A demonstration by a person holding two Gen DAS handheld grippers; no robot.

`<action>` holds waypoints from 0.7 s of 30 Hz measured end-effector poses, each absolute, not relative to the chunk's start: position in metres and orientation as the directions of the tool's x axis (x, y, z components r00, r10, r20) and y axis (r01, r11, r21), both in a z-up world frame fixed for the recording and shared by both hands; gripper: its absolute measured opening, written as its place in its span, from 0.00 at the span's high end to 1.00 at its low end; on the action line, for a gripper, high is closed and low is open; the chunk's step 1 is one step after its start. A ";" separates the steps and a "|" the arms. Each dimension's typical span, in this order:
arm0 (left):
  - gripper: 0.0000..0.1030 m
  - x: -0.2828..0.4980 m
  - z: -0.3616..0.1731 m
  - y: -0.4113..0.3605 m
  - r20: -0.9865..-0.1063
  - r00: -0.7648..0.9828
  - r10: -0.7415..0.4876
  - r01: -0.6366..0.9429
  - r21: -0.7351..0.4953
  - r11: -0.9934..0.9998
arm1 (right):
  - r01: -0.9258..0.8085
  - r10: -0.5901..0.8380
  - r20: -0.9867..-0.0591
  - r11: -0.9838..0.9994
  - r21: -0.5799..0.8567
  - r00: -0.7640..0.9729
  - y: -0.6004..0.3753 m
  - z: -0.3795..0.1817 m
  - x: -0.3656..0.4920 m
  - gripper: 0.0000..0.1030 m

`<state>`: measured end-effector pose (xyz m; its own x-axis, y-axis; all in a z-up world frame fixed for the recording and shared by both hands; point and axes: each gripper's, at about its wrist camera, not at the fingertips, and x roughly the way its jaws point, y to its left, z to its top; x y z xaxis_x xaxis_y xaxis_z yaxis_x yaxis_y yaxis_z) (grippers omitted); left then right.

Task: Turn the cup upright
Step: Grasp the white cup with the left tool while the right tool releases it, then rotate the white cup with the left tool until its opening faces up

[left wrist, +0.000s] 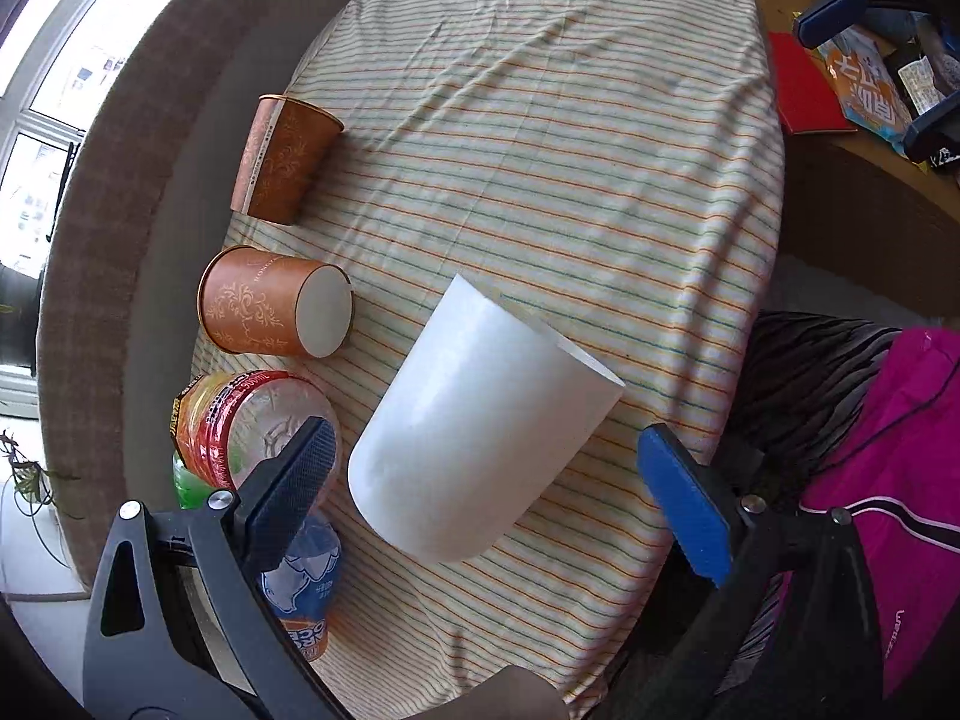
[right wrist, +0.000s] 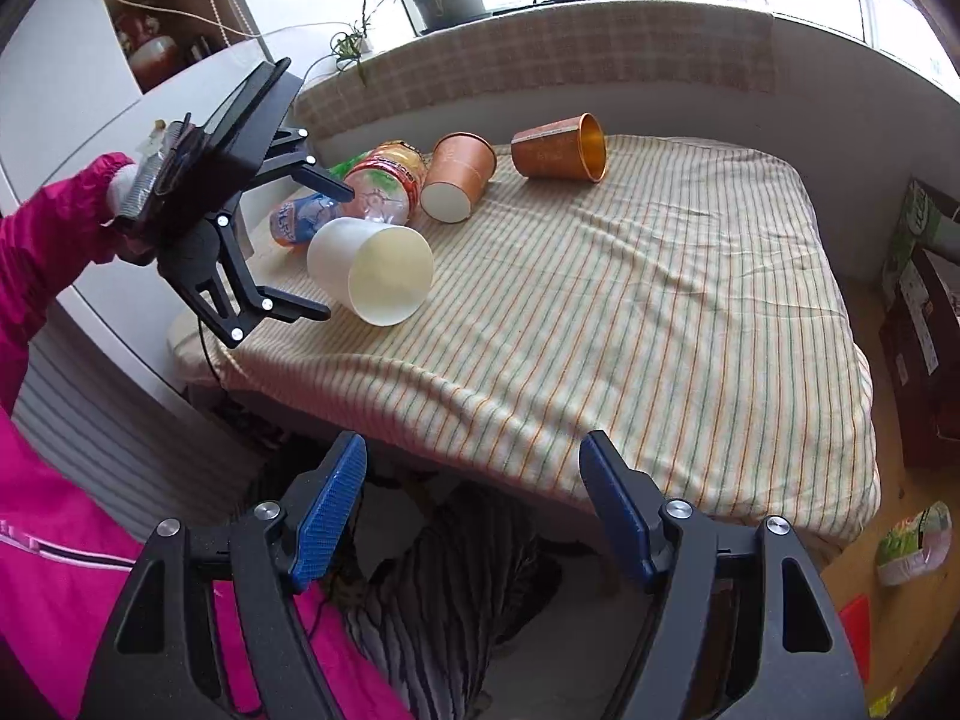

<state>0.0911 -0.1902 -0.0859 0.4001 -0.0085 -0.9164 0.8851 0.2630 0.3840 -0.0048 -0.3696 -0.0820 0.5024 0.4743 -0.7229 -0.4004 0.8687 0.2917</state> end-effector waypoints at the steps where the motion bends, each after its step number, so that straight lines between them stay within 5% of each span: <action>1: 0.00 0.091 -0.089 -0.192 -0.915 0.404 0.003 0.886 0.392 0.246 | -0.397 0.476 -0.722 0.869 0.296 0.503 -0.372 -0.083 -0.004 0.29; 14: 0.00 0.105 -0.119 -0.207 -0.898 0.436 0.058 0.885 0.439 0.154 | -0.357 0.475 -0.724 0.875 0.327 0.501 -0.383 -0.089 0.000 0.29; 17: 0.14 0.106 -0.120 -0.207 -0.904 0.425 0.046 0.889 0.426 0.170 | -0.344 0.467 -0.730 0.880 0.328 0.499 -0.385 -0.090 0.001 0.29; 21: 0.17 0.106 -0.118 -0.207 -0.906 0.422 0.020 0.888 0.418 0.193 | -0.337 0.464 -0.731 0.882 0.329 0.500 -0.382 -0.090 0.001 0.29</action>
